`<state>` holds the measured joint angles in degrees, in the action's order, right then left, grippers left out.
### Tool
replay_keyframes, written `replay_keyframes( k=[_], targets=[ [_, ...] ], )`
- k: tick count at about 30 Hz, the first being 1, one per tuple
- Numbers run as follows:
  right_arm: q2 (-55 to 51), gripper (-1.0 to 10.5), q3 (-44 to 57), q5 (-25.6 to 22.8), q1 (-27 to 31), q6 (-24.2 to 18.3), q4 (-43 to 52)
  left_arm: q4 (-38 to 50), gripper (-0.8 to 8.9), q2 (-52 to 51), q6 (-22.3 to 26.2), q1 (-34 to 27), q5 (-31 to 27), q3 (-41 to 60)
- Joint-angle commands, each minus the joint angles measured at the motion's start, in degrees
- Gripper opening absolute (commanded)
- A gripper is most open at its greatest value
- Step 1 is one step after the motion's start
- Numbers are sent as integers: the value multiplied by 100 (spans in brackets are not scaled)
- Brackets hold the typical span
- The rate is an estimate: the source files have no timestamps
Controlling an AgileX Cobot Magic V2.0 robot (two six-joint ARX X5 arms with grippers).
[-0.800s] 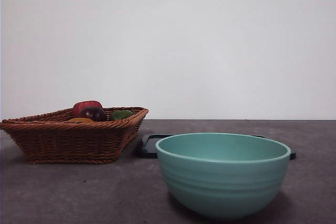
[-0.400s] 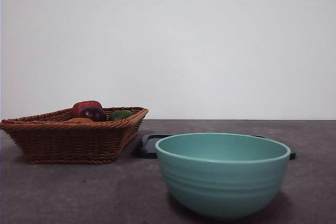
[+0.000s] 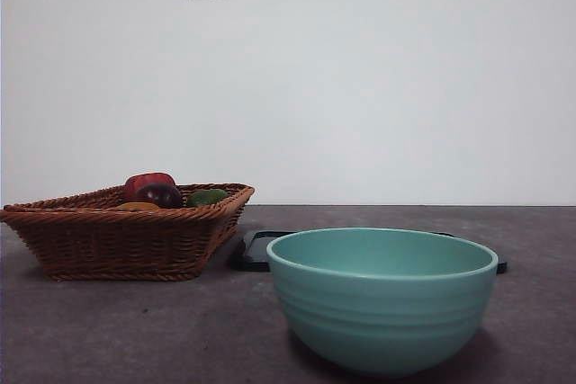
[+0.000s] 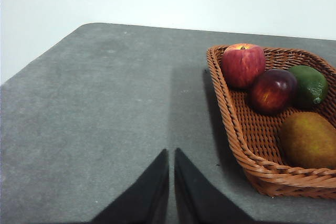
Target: Pick up the wifruite, put it on the bowl, pick up the plate, put it on desk
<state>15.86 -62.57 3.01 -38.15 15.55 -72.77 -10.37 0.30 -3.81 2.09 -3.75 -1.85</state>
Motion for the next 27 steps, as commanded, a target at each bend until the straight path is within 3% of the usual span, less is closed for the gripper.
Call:
replay_keyframes(
  k=[1,25,27],
  targets=[
    [4,18,-55,-4,-35,48,66,-35,16,-11,-33,-11,-33,120],
    [4,18,-52,-4,9,48,70,-35,16,-11,-33,-11,-35,118],
    [4,18,-11,-20,203,-245,101,-33,16,-11,-31,-11,-33,118]
  ],
)
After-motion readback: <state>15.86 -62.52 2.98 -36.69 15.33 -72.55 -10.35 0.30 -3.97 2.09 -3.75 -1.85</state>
